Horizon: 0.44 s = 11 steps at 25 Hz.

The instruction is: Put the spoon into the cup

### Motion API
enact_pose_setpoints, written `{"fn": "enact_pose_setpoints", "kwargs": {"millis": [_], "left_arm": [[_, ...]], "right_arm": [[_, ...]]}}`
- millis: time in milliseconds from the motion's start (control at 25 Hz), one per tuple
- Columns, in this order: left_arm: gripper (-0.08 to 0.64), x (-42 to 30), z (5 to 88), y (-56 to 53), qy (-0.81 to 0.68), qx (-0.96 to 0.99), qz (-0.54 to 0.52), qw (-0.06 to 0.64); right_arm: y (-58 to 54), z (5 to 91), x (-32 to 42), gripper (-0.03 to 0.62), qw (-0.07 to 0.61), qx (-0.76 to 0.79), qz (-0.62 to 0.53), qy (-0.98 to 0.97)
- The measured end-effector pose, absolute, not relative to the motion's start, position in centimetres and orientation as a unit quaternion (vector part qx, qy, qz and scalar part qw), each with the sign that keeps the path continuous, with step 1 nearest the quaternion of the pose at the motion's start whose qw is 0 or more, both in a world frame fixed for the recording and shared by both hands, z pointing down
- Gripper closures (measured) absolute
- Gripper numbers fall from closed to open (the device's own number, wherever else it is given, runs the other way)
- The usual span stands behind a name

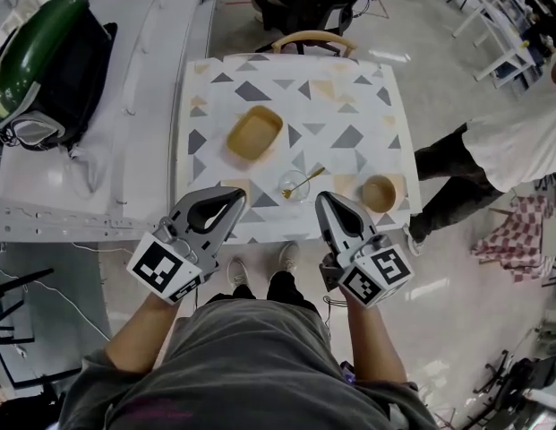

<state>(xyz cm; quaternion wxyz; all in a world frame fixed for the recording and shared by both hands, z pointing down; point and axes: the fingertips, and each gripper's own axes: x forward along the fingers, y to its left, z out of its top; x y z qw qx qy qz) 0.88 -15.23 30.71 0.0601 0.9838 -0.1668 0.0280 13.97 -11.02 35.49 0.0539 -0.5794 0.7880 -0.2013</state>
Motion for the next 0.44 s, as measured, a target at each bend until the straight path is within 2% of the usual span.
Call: {"fn": "enact_pose_setpoints", "kwargs": {"millis": [280,440], "left_arm": [[0.545,1.5,30.6,-14.7,-0.166,0.983,0.038,0.062],[0.545,-4.6,29.7,-12.5,-0.251,0.959,0.118,0.062]], "right_arm": [[-11.0,35.1,14.3,0.572,0.054,-0.576,-0.196,0.792],[-10.9,36.1,7.4,0.572,0.096,-0.490,-0.248,0.830]]}}
